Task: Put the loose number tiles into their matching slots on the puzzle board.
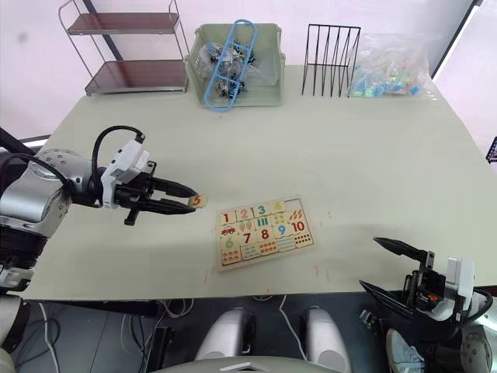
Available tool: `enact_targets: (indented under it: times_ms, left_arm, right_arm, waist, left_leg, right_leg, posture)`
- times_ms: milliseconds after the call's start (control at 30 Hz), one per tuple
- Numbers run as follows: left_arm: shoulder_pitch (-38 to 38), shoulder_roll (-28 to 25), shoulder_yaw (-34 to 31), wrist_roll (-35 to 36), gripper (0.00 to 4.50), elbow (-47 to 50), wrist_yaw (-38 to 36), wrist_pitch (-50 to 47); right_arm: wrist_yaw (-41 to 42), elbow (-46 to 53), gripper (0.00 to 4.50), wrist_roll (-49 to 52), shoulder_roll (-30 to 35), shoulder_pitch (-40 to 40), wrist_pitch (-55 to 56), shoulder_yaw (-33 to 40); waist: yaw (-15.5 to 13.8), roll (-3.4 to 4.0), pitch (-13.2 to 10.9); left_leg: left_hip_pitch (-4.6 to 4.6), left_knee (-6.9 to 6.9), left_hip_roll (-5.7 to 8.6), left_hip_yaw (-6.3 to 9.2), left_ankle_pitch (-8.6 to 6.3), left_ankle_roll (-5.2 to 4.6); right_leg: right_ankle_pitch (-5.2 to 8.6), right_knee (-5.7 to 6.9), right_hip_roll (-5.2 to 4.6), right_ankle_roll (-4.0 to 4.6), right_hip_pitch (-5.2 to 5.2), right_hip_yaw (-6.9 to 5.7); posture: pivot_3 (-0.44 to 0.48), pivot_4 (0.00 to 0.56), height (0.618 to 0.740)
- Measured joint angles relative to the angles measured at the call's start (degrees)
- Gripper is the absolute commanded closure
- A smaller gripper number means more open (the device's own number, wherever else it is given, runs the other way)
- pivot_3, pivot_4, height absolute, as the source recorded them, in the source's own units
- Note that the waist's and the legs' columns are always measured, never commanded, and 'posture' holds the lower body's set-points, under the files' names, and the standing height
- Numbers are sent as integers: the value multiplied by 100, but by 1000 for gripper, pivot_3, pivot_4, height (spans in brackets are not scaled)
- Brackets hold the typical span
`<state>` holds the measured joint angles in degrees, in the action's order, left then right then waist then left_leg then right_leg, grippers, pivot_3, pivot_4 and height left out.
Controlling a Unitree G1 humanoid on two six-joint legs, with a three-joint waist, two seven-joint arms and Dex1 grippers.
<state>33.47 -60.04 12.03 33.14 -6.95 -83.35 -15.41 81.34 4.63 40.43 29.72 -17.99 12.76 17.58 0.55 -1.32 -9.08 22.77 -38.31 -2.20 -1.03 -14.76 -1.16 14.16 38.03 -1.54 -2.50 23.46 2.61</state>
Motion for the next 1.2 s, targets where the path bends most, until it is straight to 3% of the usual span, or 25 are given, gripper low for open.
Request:
enact_targets:
  times_ms: [167, 467, 633, 900, 1200]
  left_arm:
    - [22, 183, -36, -165, 3574, 583, 477, -641]
    - [1253, 1168, 696, -958, 3574, 1380, 1380, -2359]
    - [1862, 1609, 1212, -1217, 3574, 1562, 1471, -3055]
    - [2491, 2162, 2266, -2065, 3574, 1280, 1562, -3379]
    - [3244, 2968, 3163, -2869, 3574, 45, 1388, -3529]
  right_arm:
    - [-104, 116, 0, -6, -75, 12, -5, -105]
    - [-336, 179, 0, -128, -156, 120, -3, -257]
    - [-447, 216, 0, -145, -174, 121, 3, -302]
    - [-618, 291, 0, -178, -271, 38, 127, -304]
    - [-794, 346, 0, -236, -413, -32, 242, -320]
  waist:
    - [1, 0, 0]
    - [-35, -1, -1]
    - [19, 2, -2]
    - [6, 3, -2]
    - [11, 5, -3]
  left_leg:
    - [0, 0, 1, 0, 0, 0]
    - [2, -4, 4, 6, 0, 0]
    - [0, -3, 2, 6, 0, 0]
    - [4, -3, 2, 12, 1, 0]
    - [4, -4, 3, 9, 0, 0]
  right_leg:
    - [7, 0, 1, -12, 0, 1]
    - [6, 0, 8, -14, -2, 4]
    - [6, 1, 15, -12, -1, 10]
    - [7, 1, 54, -13, -1, 60]
    - [9, 1, 59, -15, 0, 72]
  posture:
    - [0, 150, 740]
    - [0, 150, 740]
    - [0, 150, 740]
    - [0, 150, 740]
    - [0, 150, 740]
